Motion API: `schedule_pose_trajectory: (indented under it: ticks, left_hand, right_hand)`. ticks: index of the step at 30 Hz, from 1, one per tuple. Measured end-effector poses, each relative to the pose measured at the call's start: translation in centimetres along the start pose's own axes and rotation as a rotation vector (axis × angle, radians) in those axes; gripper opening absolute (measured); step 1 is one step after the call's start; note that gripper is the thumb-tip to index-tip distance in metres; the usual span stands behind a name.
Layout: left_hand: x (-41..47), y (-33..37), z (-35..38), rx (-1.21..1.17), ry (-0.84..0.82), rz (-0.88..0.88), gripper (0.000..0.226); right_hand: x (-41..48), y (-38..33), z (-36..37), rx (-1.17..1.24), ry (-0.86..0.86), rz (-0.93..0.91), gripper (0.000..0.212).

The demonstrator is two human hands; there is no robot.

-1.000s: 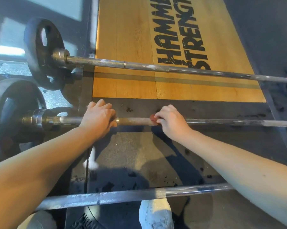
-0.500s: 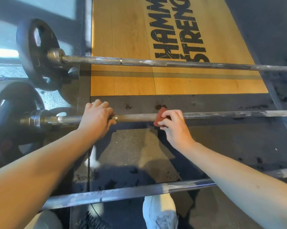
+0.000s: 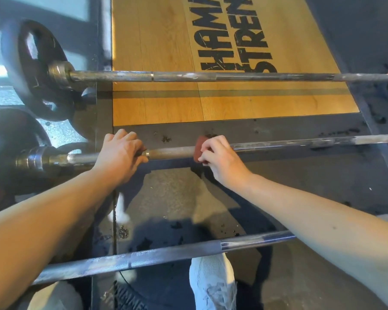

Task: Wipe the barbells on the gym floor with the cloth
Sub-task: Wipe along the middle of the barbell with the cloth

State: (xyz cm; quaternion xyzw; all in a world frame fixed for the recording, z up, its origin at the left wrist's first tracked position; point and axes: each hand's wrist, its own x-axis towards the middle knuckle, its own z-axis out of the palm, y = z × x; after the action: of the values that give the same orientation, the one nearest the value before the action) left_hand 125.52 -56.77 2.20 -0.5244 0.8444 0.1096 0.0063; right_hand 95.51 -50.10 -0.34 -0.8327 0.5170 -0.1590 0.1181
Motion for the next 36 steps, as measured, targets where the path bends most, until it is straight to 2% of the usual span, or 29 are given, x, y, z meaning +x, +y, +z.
schedule_pose_trajectory:
  ticks: [3, 6, 12, 17, 21, 24, 28, 33, 36]
  left_hand:
    - [-0.1, -0.1, 0.3, -0.021, 0.012, 0.005, 0.027]
    - [-0.1, -0.2, 0.4, -0.028, 0.02, 0.017, 0.026]
    - [-0.2, -0.5, 0.2, 0.005, 0.028, 0.025, 0.029]
    - [-0.2, -0.6, 0.4, -0.012, 0.033, 0.031, 0.031]
    - [-0.2, -0.8, 0.6, -0.028, 0.028, 0.027, 0.031]
    - [-0.1, -0.6, 0.4, -0.024, 0.011, 0.032, 0.031]
    - [-0.3, -0.5, 0.1, -0.019, 0.03, 0.037, 0.028]
    - [-0.2, -0.6, 0.0, -0.029, 0.013, 0.026, 0.032]
    - [-0.2, -0.8, 0.4, -0.052, 0.019, 0.017, 0.031]
  right_hand:
    - [-1.0, 1.6, -1.0, -0.003, 0.046, 0.042, 0.018]
    - [1.6, -0.4, -0.3, 0.083, 0.058, 0.007, 0.014]
    - [7.8, -5.5, 2.2, 0.272, -0.065, -0.071, 0.015]
    - [4.9, -0.9, -1.1, 0.185, -0.118, 0.057, 0.026]
    - [3.2, 0.6, -2.3, 0.118, -0.097, 0.137, 0.02]
    - [5.9, -2.3, -0.7, 0.166, -0.074, 0.166, 0.016]
    - [10.3, -7.2, 1.7, 0.221, -0.163, 0.088, 0.015]
    - [6.8, -1.5, -3.0, 0.113, -0.279, 0.189, 0.019]
    - [4.7, 0.7, -4.7, 0.061, -0.29, 0.264, 0.02]
